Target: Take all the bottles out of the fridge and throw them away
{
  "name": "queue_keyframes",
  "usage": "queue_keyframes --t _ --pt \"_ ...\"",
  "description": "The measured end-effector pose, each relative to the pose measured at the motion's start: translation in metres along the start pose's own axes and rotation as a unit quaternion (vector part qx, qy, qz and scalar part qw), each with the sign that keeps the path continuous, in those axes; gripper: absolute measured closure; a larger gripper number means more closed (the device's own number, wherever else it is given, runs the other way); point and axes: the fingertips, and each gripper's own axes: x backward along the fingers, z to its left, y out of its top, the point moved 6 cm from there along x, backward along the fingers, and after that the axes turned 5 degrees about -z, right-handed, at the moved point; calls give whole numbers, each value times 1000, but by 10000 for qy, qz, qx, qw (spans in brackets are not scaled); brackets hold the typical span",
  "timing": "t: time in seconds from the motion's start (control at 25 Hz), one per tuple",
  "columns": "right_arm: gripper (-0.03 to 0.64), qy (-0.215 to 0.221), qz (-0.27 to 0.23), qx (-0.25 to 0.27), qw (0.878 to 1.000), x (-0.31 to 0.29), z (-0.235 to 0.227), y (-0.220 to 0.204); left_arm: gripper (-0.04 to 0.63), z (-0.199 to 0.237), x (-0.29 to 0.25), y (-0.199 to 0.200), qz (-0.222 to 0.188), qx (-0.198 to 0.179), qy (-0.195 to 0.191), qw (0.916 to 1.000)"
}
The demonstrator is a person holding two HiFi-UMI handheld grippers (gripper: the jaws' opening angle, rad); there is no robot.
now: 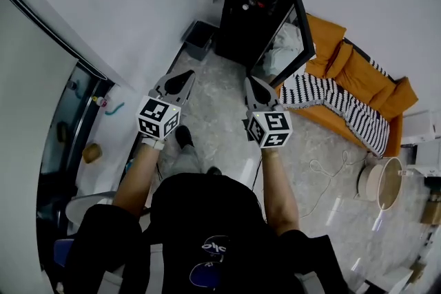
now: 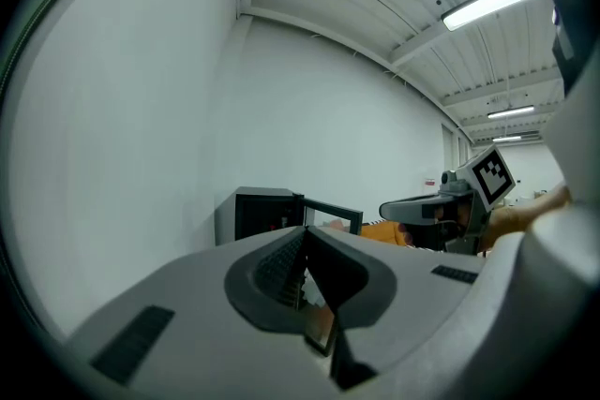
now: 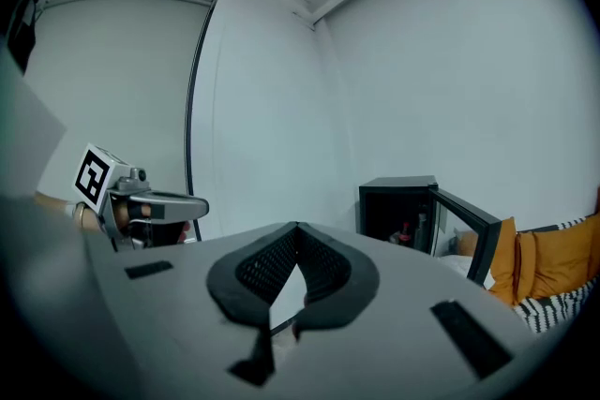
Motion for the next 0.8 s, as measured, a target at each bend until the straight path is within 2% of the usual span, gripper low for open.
queue_keyframes --t 0.32,0.8 --pt "614 -178 59 2 9998 -97 -12 7 588 87 -54 8 15 -17 -244 9997" --pt "614 -318 299 -41 9990 -207 9 3 589 195 -79 1 66 124 -462 9988"
